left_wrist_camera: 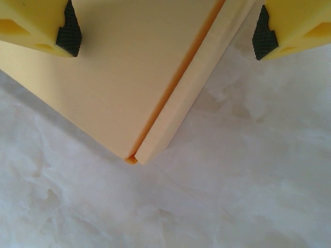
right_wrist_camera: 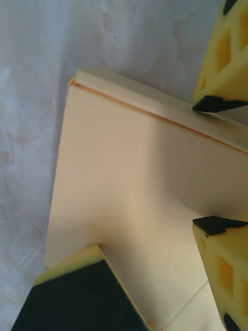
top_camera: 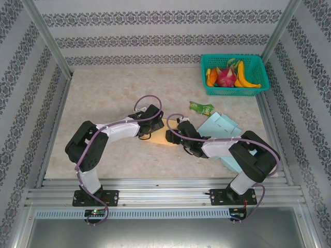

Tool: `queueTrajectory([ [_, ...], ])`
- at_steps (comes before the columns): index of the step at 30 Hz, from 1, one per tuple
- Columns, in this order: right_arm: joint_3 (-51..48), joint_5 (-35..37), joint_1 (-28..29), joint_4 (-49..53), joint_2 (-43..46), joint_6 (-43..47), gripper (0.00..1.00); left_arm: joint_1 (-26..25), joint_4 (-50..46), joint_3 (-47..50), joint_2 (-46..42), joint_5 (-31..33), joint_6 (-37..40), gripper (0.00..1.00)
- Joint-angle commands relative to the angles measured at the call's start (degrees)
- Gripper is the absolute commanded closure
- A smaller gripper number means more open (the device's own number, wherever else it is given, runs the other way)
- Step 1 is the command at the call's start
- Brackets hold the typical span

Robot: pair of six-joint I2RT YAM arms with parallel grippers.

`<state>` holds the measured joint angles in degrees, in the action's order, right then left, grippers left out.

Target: Fold the paper box

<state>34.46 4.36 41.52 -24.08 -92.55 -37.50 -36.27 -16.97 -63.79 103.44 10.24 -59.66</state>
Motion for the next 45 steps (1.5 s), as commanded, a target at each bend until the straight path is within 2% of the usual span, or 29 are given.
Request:
queueTrajectory([
  [1,-1.36,2.55,0.62,-3.29,-1.4,-2.25,0.43,0.84,-5.72,-0.46,-3.36,3.12,2.84,0.09],
  [5,-1.7,2.57,0.63,-5.32,-2.25,-3.02,0.43,0.87,-6.22,0.77,-5.63,-0.75,2.21,0.0],
  [8,-1.5,2.21,0.63,-6.14,-3.04,-3.35,0.44,0.98,-3.92,2.07,-6.05,-6.86,0.5,0.0],
  [11,-1.67,1.86,0.83,-7.02,-3.65,-3.72,0.44,1.02,-3.16,2.47,-5.76,-10.26,-0.88,0.0],
  [16,-2.03,1.89,0.97,-7.43,-3.78,-3.77,0.44,0.92,-12.7,-1.92,-3.69,-6.96,-2.67,0.0],
  [19,-2.27,2.12,0.94,-7.57,-3.51,-3.64,0.44,0.94,-12.0,-0.74,-4.03,-6.07,-3.03,0.01],
  [23,-2.29,2.41,1.09,-7.63,-3.47,-3.75,0.44,0.93,-11.5,-0.15,-3.9,-8.25,-4.08,0.0],
  [30,-2.2,3.2,1.6,-7.74,-3.59,-3.92,0.44,0.64,-17.13,-1.66,-4.47,-6.2,-5.4,0.0],
  [45,-1.94,3.39,2.4,-8.05,-4.57,-3.99,0.44,0.23,-12.65,0.21,-5.09,-7.2,-5.16,0.0],
])
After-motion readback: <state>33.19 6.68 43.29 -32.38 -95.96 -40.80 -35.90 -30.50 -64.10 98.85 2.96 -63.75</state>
